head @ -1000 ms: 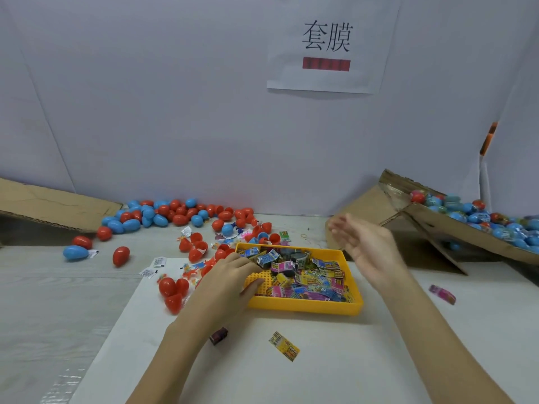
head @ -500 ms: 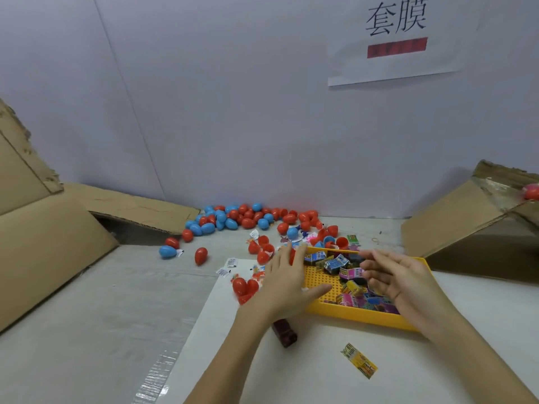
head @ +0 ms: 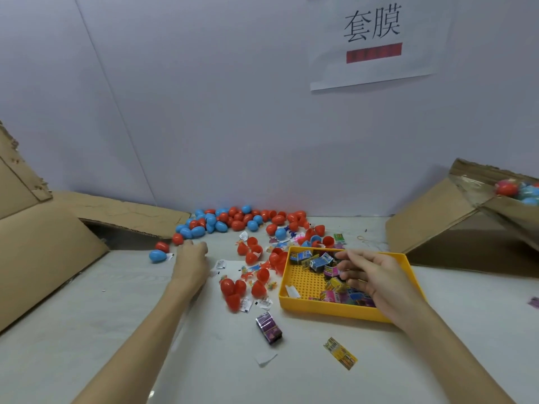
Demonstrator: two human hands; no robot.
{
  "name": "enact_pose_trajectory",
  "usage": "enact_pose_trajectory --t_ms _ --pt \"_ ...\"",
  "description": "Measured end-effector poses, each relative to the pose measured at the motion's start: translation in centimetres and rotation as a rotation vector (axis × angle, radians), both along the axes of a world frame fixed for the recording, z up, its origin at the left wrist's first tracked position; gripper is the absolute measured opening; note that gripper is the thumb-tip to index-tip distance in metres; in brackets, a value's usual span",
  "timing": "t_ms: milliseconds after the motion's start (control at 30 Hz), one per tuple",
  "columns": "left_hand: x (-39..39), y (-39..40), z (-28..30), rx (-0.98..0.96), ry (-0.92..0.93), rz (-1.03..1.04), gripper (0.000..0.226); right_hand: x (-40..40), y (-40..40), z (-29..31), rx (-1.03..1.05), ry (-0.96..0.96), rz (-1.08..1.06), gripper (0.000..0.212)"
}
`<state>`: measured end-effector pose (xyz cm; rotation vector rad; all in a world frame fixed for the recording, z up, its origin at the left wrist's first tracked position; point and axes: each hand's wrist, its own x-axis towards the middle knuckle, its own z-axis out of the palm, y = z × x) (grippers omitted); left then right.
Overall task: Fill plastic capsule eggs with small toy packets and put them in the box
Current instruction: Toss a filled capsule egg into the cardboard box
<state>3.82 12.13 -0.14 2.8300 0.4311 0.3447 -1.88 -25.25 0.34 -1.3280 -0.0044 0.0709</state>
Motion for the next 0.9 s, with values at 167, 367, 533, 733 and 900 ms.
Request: enact_pose_trajectory --t_ms 167,367,533,733,900 --pt "-3.1 -9.5 2.4 -0.294 -0.302 -0.260 0.031 -0.3 0.3 0.2 -0.055 -0.021 0.000 0.022" --pt "-6.9 -19.0 1.2 -0.397 -0.491 -0.714 0.032 -0.8 0.7 0.4 -0.092 -0.081 0.054 0.023" --pt "-7.2 -20.4 -0.8 -0.405 -0.486 -0.805 0.046 -0.7 0.4 0.0 -0.161 -0.103 0.094 0.024" --pt "-7.9 -19.7 -0.3 -0.706 -0.535 -0.727 0.045 -0.9 0.3 0.1 -0.167 -0.117 0.158 0.023" --pt "-8.0 -19.0 0.0 -0.659 -0.528 -0.766 0.042 -1.2 0.7 0.5 -0.171 -0.119 0.125 0.033"
